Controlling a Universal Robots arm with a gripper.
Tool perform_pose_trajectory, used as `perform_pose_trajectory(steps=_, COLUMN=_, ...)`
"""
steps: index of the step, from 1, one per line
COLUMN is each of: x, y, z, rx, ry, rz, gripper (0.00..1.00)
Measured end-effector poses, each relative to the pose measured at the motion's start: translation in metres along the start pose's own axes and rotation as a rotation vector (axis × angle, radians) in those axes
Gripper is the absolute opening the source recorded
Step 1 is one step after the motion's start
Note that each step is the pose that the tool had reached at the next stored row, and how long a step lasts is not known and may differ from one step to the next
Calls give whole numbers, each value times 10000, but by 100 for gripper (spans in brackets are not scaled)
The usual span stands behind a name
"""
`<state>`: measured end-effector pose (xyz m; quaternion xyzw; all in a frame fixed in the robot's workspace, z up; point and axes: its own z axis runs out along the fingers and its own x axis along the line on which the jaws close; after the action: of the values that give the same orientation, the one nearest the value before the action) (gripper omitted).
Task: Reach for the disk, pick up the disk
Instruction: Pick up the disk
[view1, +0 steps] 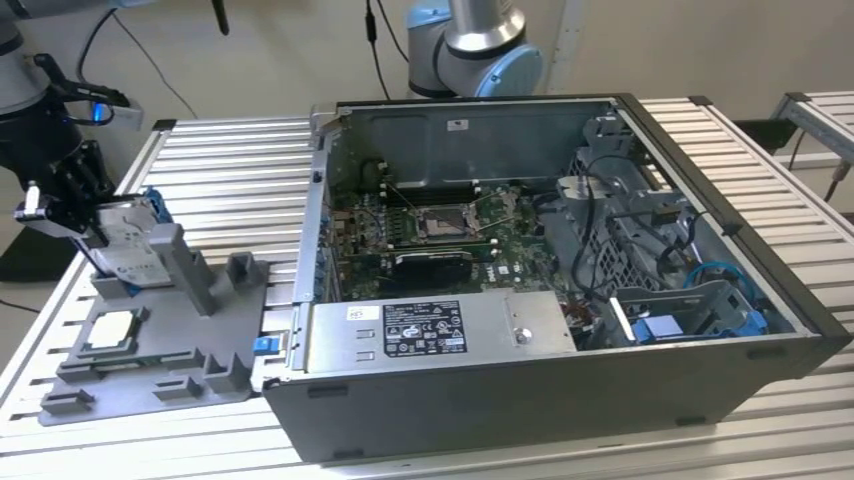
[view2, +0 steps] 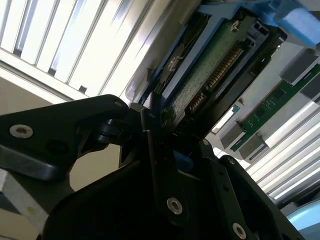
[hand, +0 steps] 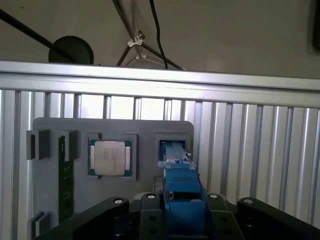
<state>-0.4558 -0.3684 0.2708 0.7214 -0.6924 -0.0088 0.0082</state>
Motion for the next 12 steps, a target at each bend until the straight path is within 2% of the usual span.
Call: perform_pose_trajectory(steps=12, x=0, y=0, z=0, rx=0, ry=11, rz=0, gripper=0)
